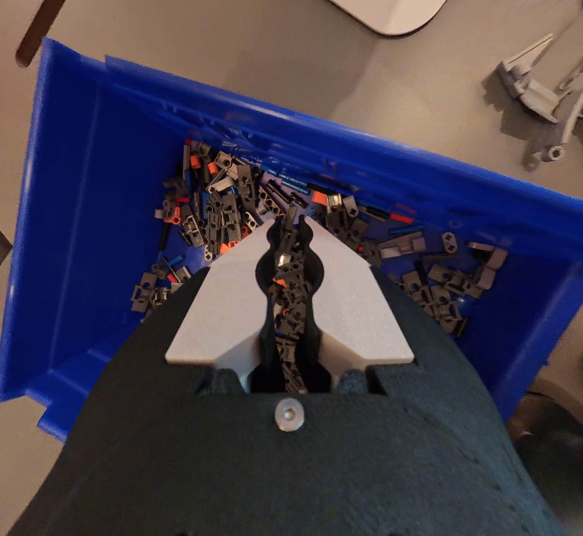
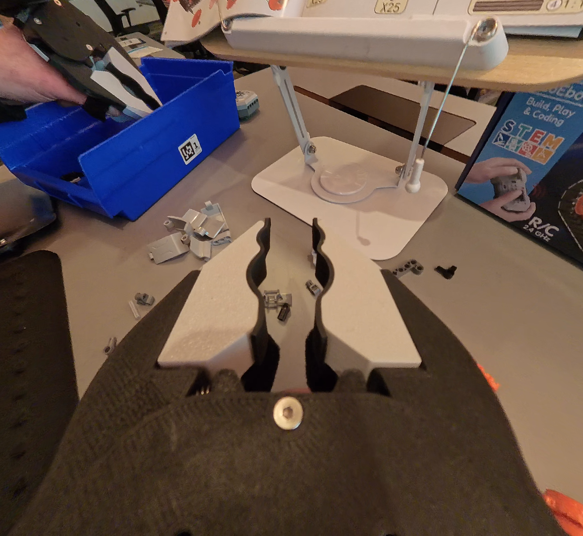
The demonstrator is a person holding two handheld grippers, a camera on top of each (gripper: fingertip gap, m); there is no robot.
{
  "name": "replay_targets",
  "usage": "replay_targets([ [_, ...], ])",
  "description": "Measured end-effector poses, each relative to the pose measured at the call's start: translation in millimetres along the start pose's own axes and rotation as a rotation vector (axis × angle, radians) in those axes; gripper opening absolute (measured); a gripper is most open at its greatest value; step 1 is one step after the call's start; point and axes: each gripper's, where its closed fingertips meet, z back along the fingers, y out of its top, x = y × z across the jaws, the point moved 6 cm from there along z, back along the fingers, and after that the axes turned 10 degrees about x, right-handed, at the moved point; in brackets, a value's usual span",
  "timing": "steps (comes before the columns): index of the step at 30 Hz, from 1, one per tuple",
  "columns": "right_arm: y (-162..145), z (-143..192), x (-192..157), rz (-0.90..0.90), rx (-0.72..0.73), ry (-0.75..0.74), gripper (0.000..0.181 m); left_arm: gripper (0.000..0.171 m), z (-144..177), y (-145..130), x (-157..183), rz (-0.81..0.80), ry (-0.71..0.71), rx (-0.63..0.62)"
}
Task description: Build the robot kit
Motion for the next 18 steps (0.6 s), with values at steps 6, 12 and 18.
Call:
replay_targets([
  [6,10,-4,-5,0.021,0.016,0.021,0.024,0.011,13,-14,11,0.043,-0.120,-0.079],
  [12,9,-6,-8,0.017,0.018,0.030,0.024,0.032,-12,-9,2,0.142,-0.142,-0.094],
  [18,9,-3,-9,0.016,0.024,0.029,0.024,0.017,-38,-15,-15,0.242,-0.087,-0.146],
])
